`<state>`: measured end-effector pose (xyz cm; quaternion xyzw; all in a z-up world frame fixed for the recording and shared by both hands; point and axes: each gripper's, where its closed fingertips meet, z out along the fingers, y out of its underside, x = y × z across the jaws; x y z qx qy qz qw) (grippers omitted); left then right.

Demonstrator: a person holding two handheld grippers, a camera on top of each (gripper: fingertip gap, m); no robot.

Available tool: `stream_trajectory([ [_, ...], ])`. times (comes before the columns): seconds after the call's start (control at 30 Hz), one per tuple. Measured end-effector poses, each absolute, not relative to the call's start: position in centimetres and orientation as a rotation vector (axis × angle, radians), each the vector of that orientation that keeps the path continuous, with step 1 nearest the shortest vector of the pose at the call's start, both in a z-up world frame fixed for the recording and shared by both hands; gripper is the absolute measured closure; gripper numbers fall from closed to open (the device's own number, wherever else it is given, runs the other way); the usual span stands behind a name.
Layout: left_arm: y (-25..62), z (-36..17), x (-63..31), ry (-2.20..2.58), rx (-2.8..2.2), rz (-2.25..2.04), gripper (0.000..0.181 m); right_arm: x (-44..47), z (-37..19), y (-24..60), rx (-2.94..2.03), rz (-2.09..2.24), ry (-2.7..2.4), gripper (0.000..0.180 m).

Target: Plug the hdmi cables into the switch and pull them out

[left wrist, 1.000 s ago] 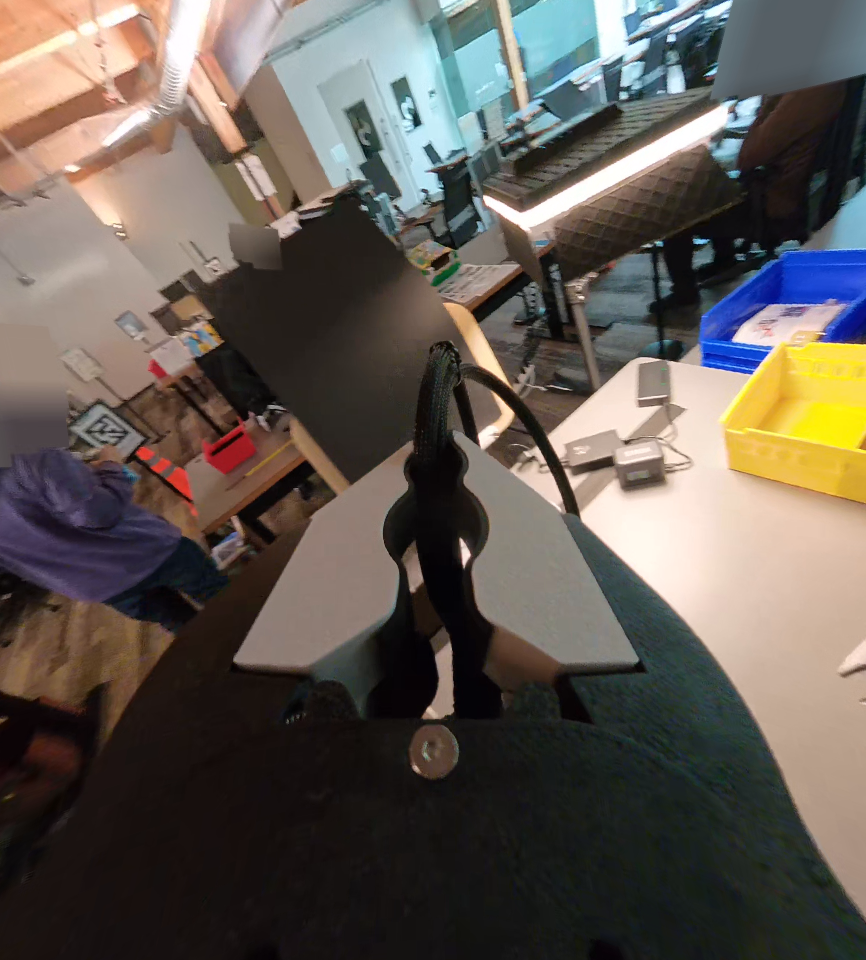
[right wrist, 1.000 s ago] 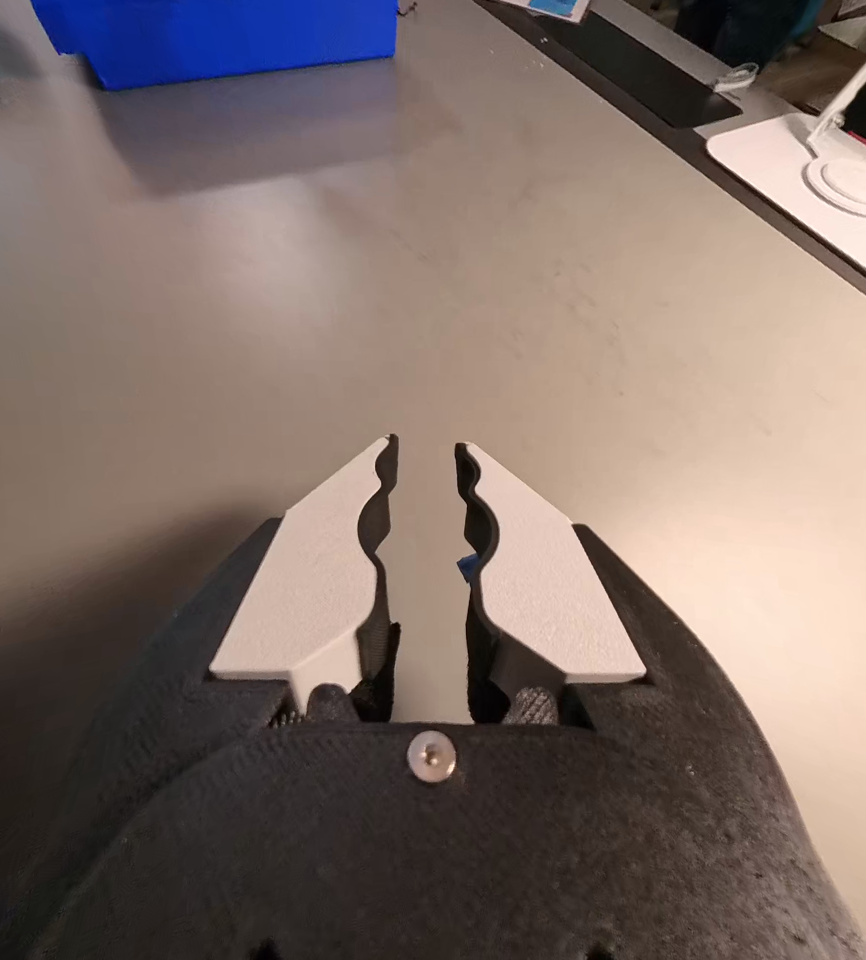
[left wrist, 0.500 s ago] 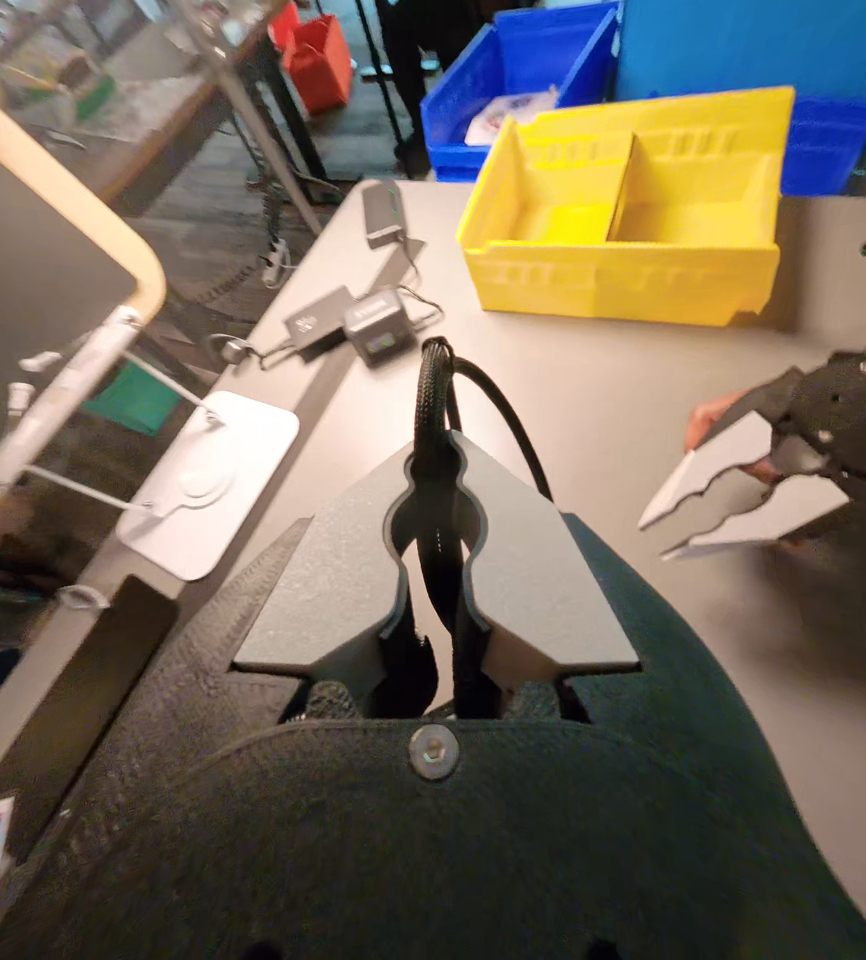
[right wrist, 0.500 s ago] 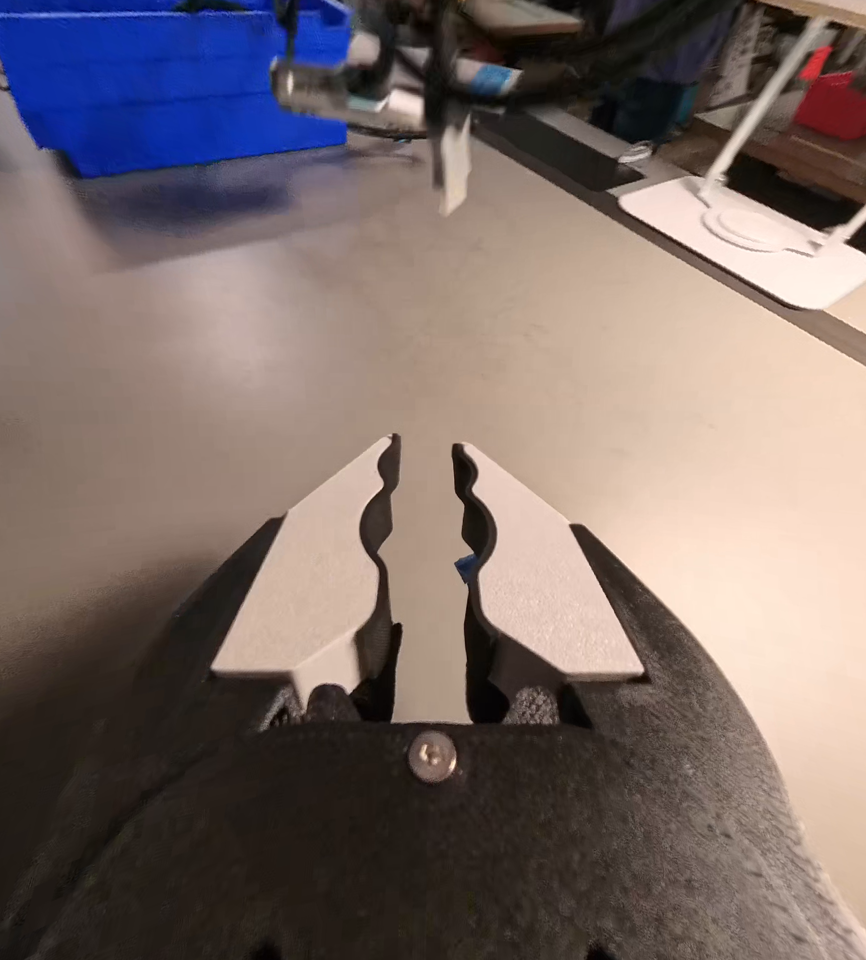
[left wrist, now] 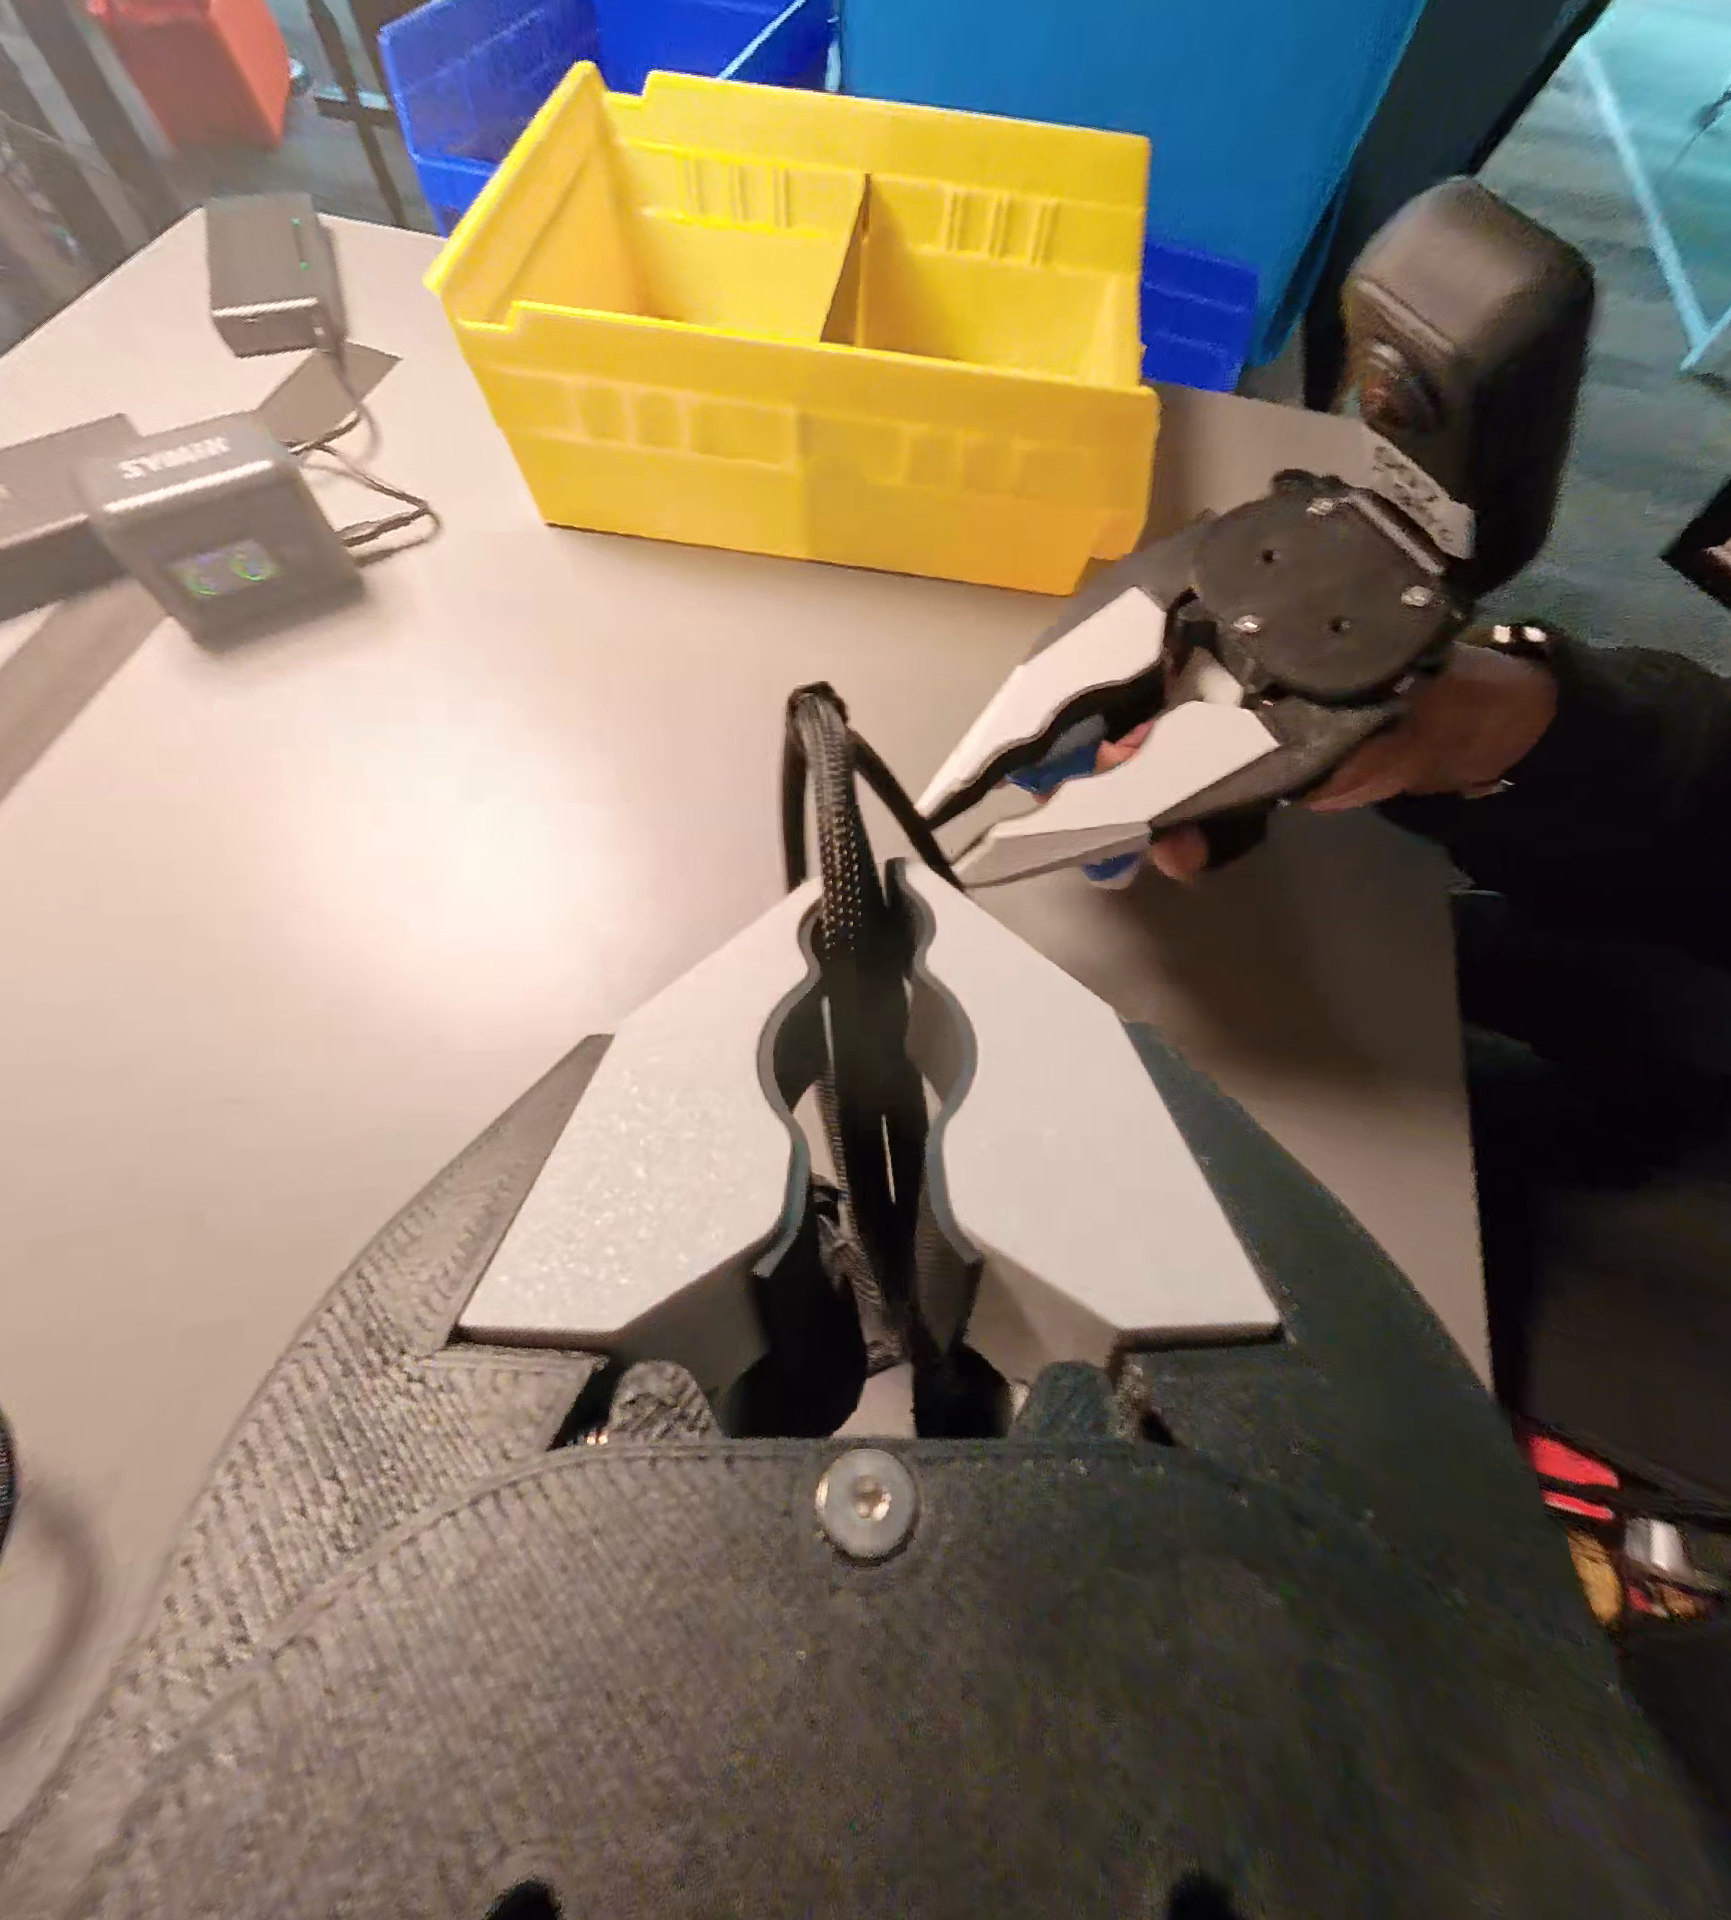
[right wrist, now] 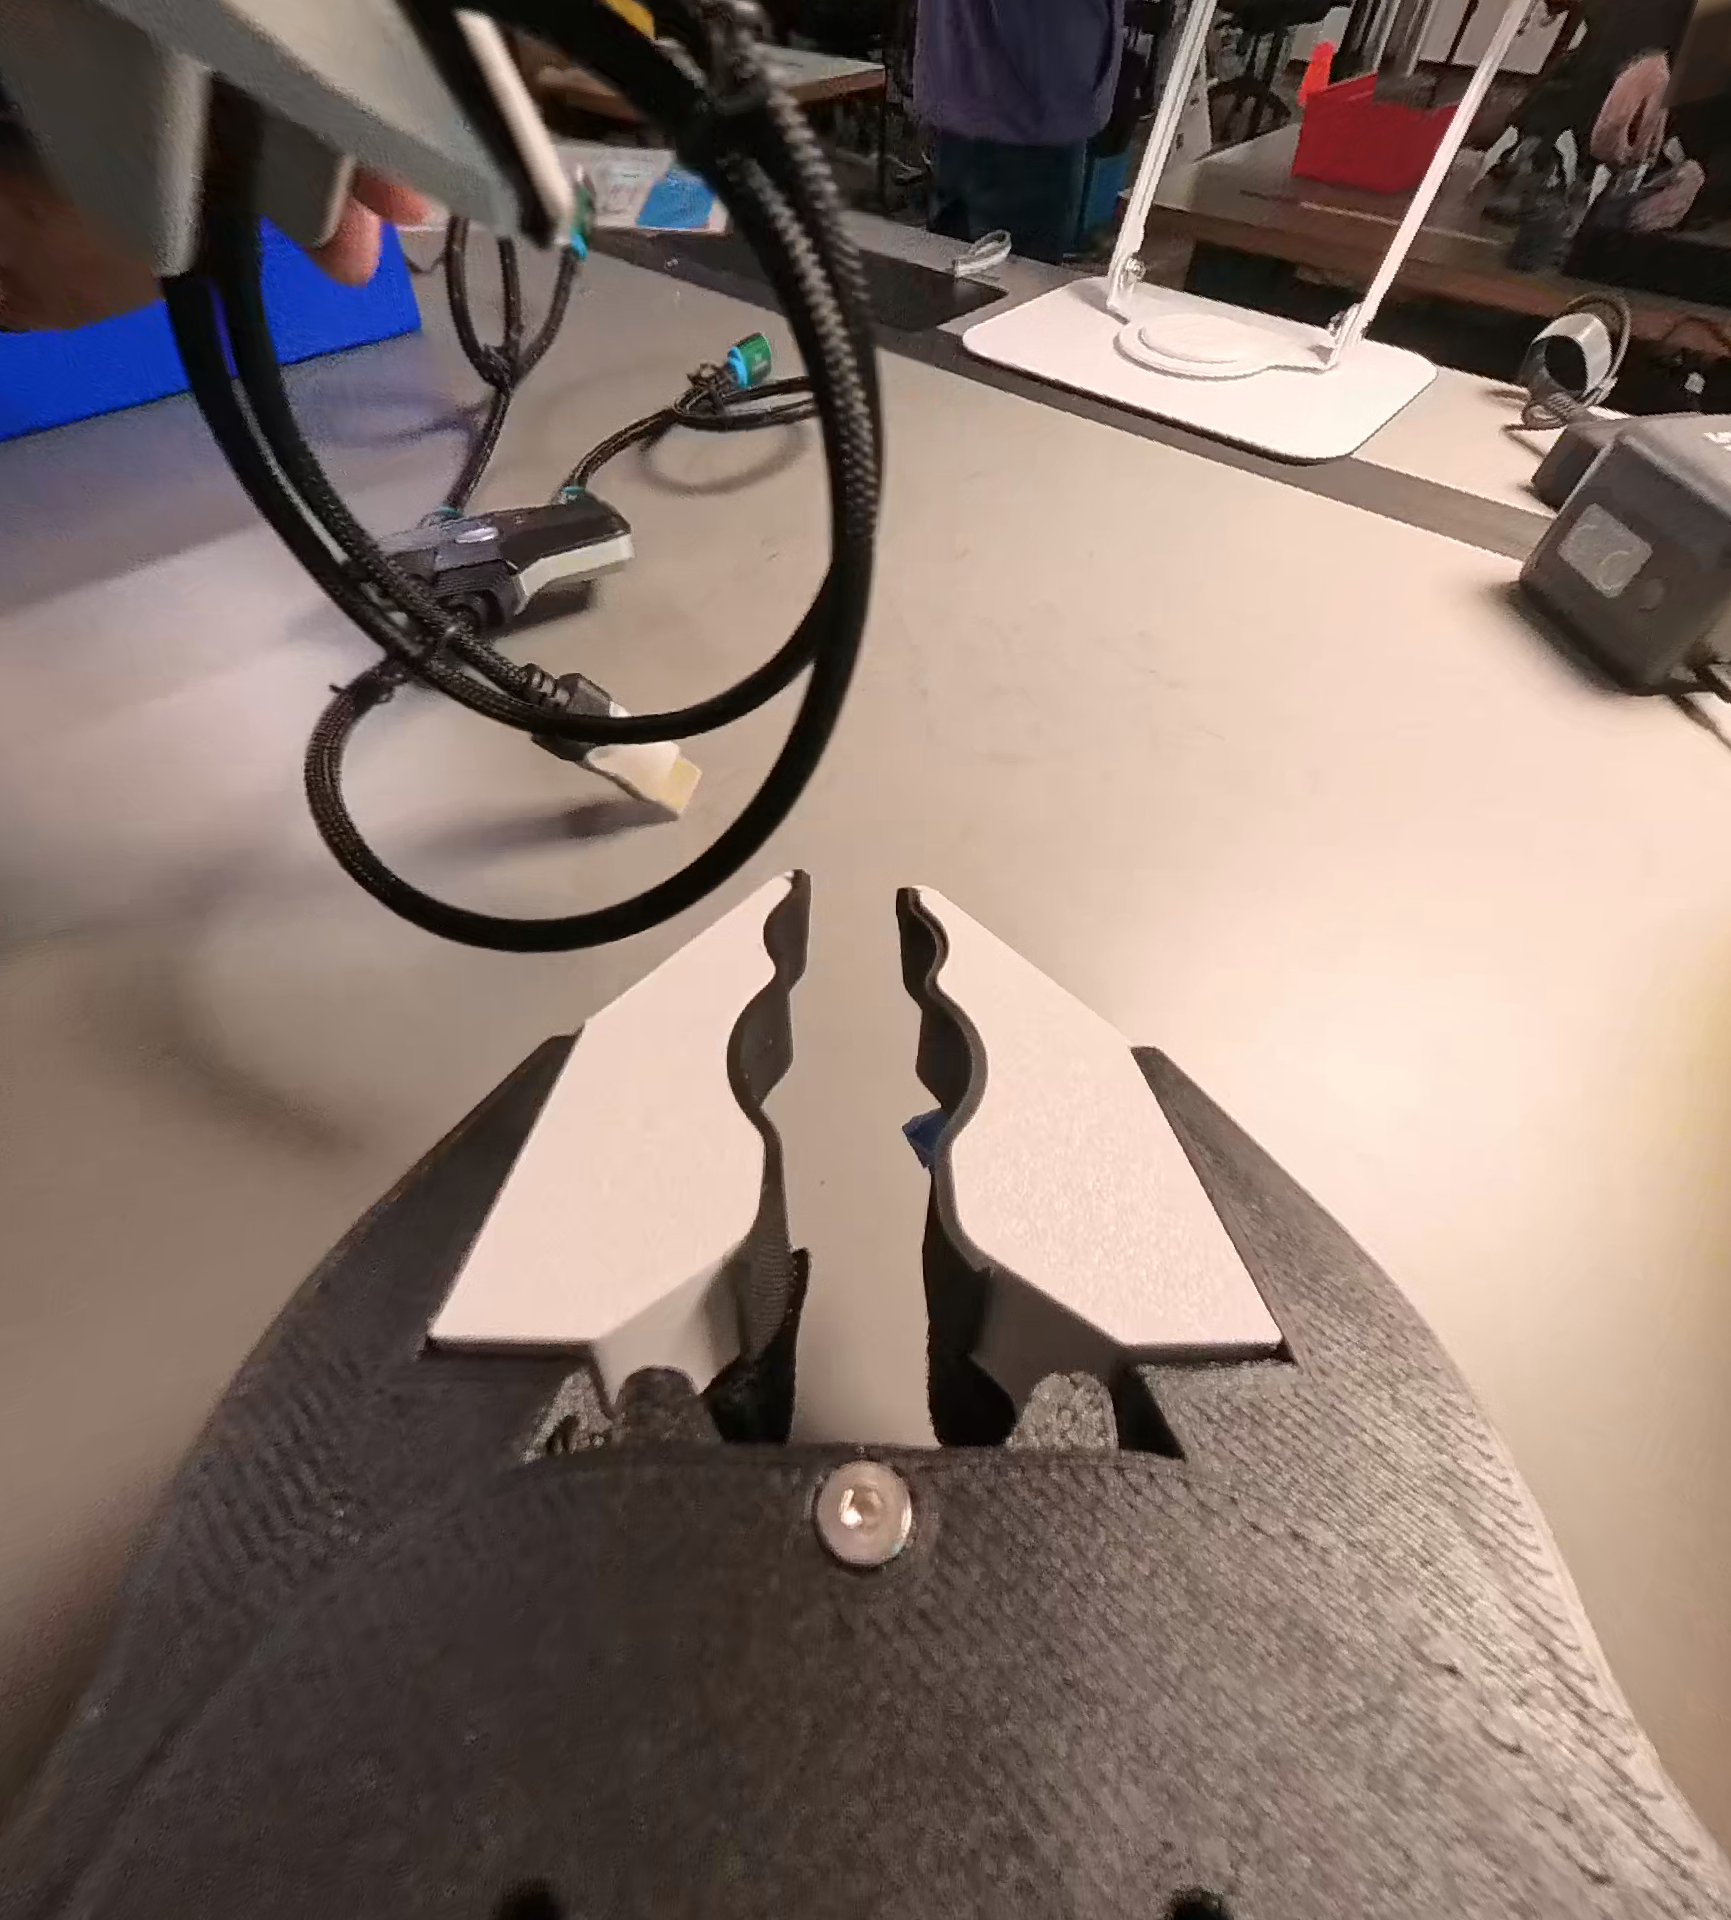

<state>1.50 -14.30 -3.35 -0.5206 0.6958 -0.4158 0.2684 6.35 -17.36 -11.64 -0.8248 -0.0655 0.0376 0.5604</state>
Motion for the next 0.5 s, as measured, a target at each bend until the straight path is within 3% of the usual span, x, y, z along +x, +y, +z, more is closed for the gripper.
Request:
stream_trajectory([
  [0.13,-16.2,-3.0,-1.6,1.888,-1.363,-1.230,0.131,7.2,-11.8,-17.9,-1.964,0.053,-0.151,0.162],
  [0.23,-17.4,-1.7,-4.9,1.836,-1.306,-1.355,0.112,7.9,-11.4,-18.1,-1.966,0.035,-0.148,0.162],
  [0.37,-17.6,0.4,-9.8,1.672,-1.252,-1.586,0.104,9.3,-10.1,-17.8,-1.973,-0.041,-0.155,0.165],
  [0.5,-10.2,-3.1,-12.3,1.365,-1.644,-1.423,0.103,11.0,-7.1,-16.3,-1.941,-0.099,-0.142,0.169],
])
